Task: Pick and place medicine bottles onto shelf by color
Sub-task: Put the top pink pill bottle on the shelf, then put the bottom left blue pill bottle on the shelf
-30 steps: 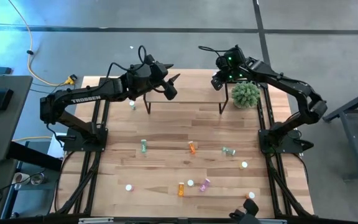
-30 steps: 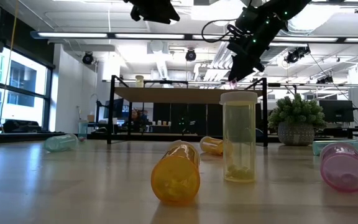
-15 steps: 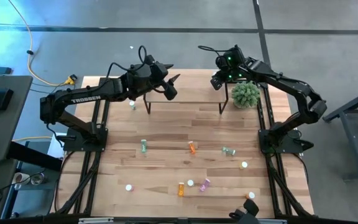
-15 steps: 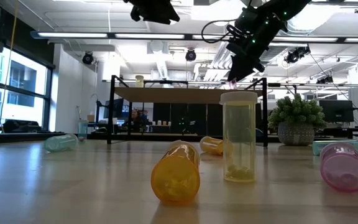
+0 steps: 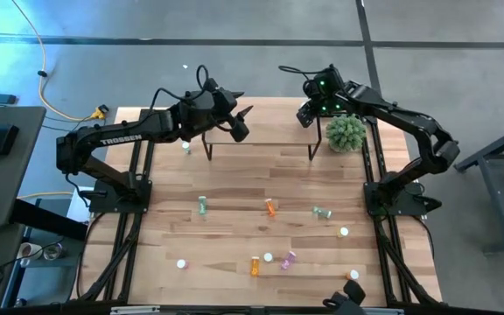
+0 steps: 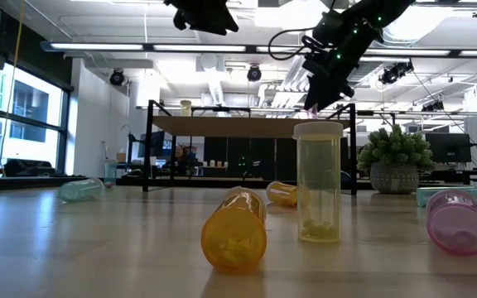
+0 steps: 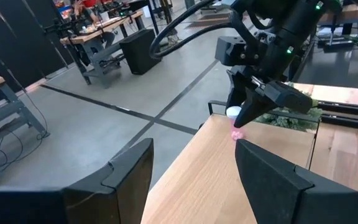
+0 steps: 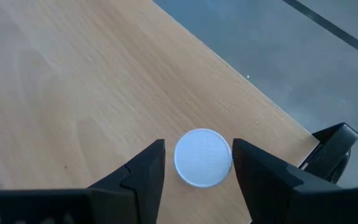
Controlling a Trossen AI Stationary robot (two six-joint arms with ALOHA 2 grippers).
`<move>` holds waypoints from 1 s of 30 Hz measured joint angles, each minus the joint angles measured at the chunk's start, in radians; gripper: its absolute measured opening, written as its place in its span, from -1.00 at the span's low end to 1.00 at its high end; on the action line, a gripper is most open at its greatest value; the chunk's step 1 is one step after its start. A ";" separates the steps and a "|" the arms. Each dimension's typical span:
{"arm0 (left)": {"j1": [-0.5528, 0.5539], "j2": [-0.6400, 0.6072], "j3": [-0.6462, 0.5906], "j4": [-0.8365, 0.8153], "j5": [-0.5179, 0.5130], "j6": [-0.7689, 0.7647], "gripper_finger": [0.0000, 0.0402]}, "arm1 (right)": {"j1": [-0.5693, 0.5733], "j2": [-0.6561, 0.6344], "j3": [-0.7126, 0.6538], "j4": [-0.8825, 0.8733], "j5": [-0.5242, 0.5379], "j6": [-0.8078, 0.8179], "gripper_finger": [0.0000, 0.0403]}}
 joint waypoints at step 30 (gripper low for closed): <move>-0.139 -0.152 0.000 -0.646 -0.044 -0.513 0.09 | 0.026 -0.126 0.105 0.006 -0.001 -0.008 -0.09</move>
